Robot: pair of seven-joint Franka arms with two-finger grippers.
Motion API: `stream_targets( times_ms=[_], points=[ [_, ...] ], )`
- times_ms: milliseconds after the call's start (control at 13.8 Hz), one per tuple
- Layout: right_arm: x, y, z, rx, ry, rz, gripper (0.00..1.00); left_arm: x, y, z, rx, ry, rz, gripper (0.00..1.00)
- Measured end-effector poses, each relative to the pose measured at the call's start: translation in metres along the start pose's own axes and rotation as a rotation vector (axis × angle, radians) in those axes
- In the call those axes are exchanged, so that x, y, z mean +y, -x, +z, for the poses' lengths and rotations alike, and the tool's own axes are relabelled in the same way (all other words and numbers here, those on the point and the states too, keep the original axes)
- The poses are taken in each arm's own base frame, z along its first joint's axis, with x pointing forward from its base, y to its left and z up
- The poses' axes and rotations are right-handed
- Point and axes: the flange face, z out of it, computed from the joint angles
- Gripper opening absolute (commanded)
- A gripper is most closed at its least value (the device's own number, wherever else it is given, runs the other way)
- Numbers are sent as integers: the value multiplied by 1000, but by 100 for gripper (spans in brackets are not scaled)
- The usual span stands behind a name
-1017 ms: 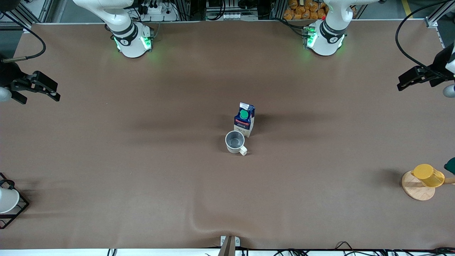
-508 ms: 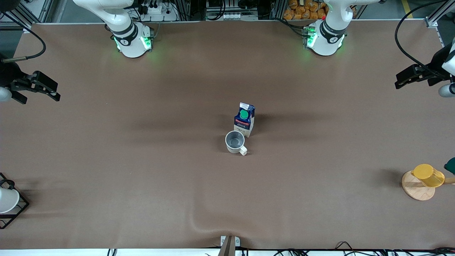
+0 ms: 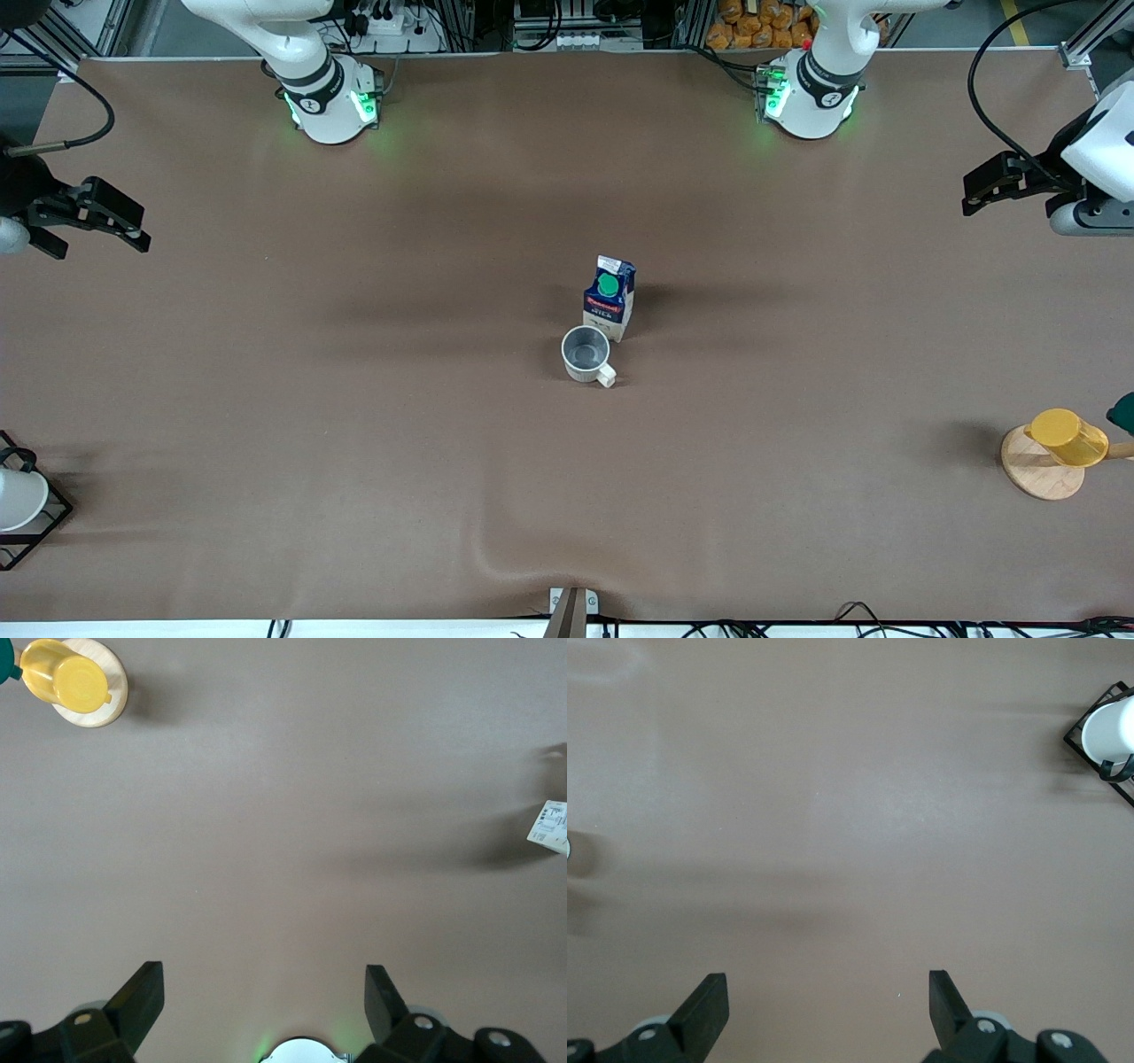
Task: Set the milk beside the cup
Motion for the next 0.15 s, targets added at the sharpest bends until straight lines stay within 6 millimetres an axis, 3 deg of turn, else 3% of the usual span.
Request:
stream_targets(
  times_ms=[145],
  points=[
    [0, 0, 0, -1, 0, 0, 100, -1, 0, 0, -1, 0, -14, 100]
  ],
)
